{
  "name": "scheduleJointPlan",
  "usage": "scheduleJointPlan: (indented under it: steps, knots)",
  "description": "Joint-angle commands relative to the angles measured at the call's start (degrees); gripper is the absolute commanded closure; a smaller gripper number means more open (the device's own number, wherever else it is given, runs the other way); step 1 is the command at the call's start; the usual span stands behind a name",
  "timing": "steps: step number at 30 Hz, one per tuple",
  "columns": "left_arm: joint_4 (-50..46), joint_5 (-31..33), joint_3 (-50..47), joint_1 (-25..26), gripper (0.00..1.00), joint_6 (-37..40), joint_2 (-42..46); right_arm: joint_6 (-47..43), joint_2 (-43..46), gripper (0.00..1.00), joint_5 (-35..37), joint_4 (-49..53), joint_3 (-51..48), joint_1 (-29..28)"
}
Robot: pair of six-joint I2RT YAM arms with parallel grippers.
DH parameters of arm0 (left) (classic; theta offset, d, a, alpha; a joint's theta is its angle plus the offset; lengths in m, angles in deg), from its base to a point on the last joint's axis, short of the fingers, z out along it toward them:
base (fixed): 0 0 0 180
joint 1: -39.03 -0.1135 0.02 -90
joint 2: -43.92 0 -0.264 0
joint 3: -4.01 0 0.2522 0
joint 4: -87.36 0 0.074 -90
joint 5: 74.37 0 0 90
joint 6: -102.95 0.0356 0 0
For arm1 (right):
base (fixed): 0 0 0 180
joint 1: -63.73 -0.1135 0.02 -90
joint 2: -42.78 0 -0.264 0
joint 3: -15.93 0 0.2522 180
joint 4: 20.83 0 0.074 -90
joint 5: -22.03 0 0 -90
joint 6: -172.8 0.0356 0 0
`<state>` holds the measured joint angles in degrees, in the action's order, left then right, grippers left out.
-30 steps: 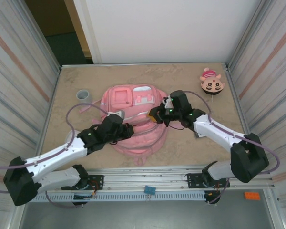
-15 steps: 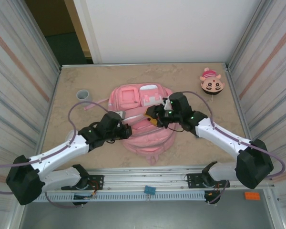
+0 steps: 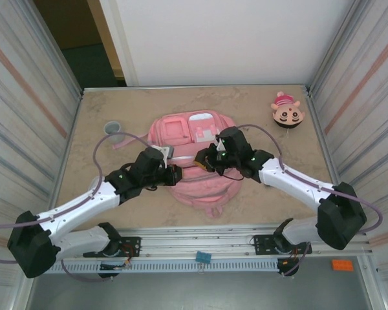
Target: Pack the student bag
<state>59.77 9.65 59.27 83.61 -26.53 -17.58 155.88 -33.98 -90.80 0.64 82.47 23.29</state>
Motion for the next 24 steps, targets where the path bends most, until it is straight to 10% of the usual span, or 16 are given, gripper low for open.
scheduleJointPlan:
  steps: [1,8,17,24]
  knots:
    - [1.9,-0.4,-0.5,-0.8,1.0,2.4,3.1,-4.6,2.2,0.69,0.9,6.8,2.3,1.2]
    - [5.1,-3.3,0.4,-1.0,1.0,1.3,1.7,2.6,4.1,0.45,3.1,5.6,-0.7,-2.1]
    - [7.1,-7.9,0.5,-0.6,1.0,2.6,0.1,9.4,0.5,0.4,6.1,-2.6,-2.9,-4.8]
    - [5.3,-11.4,0.4,-0.5,1.0,5.8,-0.6,7.2,-2.0,0.84,5.9,-4.1,-1.2,-2.7]
